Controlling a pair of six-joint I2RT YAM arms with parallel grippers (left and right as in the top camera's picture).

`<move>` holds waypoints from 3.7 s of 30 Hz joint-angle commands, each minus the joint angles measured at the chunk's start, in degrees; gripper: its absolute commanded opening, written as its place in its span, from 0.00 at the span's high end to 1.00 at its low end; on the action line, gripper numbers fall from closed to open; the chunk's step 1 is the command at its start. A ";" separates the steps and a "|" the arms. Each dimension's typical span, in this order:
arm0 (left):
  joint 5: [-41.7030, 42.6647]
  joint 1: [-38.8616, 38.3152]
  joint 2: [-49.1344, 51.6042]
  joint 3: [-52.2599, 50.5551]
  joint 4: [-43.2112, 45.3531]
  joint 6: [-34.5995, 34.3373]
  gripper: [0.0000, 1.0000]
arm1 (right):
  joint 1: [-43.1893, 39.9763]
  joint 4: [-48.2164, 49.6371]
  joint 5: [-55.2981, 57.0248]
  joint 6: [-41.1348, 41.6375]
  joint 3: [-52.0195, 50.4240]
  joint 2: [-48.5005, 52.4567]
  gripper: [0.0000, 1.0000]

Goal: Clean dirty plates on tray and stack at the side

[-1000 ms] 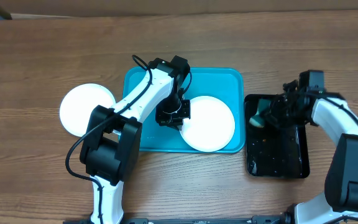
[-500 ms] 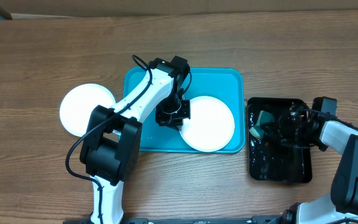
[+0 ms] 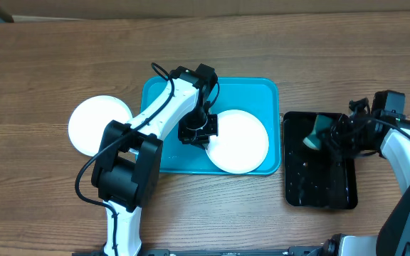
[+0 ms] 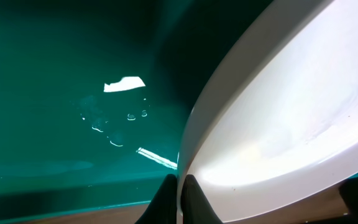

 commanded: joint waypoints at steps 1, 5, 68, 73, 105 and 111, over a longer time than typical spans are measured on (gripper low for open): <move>0.07 -0.39 -0.94 -0.26 -0.42 0.31 0.96 | 0.35 0.09 10.64 -1.42 -1.51 -0.31 0.96; 0.07 -0.39 -0.94 -0.26 -0.37 0.28 0.96 | 0.35 3.69 13.11 -1.42 -5.75 -0.31 0.96; 0.09 -0.39 -0.94 -0.26 -0.83 0.28 0.96 | 0.31 40.30 -1.64 16.52 -22.49 -0.24 0.96; 0.09 -0.39 -0.94 -0.26 -0.85 0.28 0.96 | 0.68 41.05 -4.70 13.60 -22.49 -0.24 0.96; 0.04 -0.39 -0.94 -0.26 -1.11 0.31 0.96 | 4.63 11.56 12.76 15.50 -13.46 -0.44 0.96; 0.04 -0.39 -0.94 -0.26 -1.03 0.28 0.96 | 5.97 -3.56 18.58 13.27 1.22 -0.44 0.96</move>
